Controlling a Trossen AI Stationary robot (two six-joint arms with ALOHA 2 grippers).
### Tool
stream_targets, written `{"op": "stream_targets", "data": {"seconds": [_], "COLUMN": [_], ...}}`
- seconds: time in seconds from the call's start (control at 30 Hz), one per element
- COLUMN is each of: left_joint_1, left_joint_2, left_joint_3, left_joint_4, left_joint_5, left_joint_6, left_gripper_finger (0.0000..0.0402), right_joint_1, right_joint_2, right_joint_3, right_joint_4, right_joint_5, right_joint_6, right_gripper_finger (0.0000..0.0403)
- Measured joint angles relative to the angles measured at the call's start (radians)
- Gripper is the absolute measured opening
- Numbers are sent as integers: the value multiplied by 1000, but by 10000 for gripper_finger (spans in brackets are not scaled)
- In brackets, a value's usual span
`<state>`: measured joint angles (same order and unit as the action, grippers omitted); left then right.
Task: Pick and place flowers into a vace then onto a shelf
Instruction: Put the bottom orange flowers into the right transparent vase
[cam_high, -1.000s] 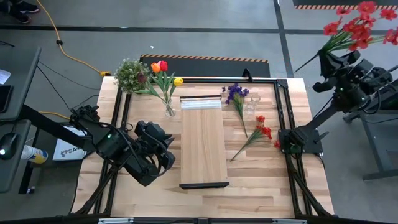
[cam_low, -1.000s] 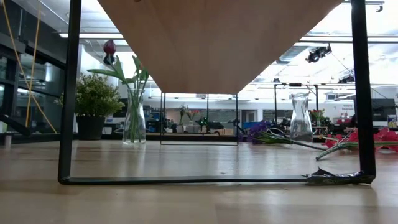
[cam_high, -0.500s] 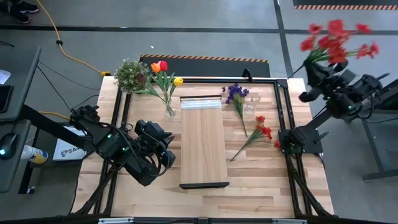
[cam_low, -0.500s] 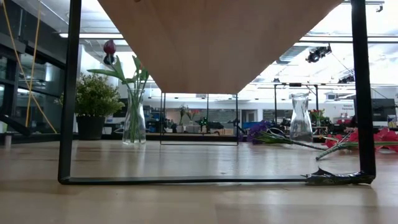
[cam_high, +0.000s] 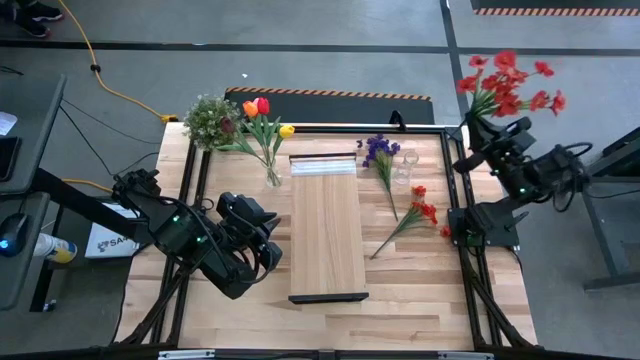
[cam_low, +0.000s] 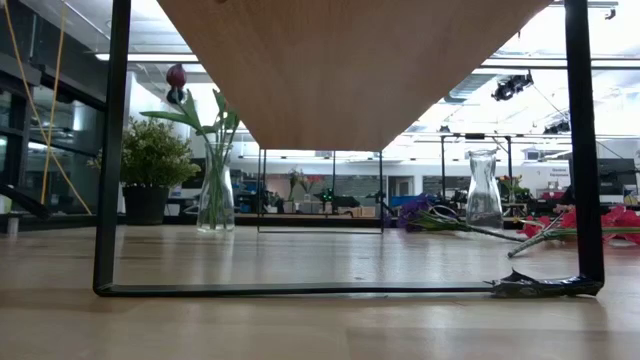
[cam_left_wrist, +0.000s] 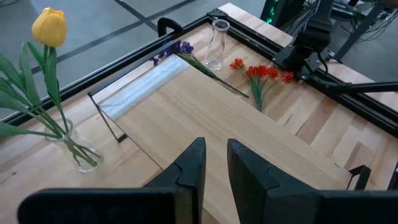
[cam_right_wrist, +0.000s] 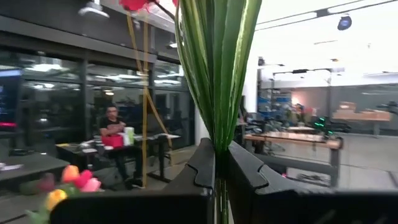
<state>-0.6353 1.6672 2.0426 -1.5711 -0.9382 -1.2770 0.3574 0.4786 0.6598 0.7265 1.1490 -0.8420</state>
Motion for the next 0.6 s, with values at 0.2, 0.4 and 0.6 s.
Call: {"op": "stream_targets", "data": {"seconds": [0.2,0.4,0.6], "left_joint_1": [0,0,0], "left_joint_2": [0,0,0], "left_joint_3": [0,0,0], "left_joint_4": [0,0,0], "left_joint_5": [0,0,1], "left_joint_6": [22,23,23], "left_gripper_finger": [101,101,101], "right_joint_1": [-133,-274,-419], "right_joint_2": [0,13,82], "right_joint_3": [-70,-141,-155], "right_joint_4": [-13,-46,-160], "right_joint_5": [-25,-85,-179], "right_joint_6": [118,283,458], "right_gripper_finger": [8,9,9]}}
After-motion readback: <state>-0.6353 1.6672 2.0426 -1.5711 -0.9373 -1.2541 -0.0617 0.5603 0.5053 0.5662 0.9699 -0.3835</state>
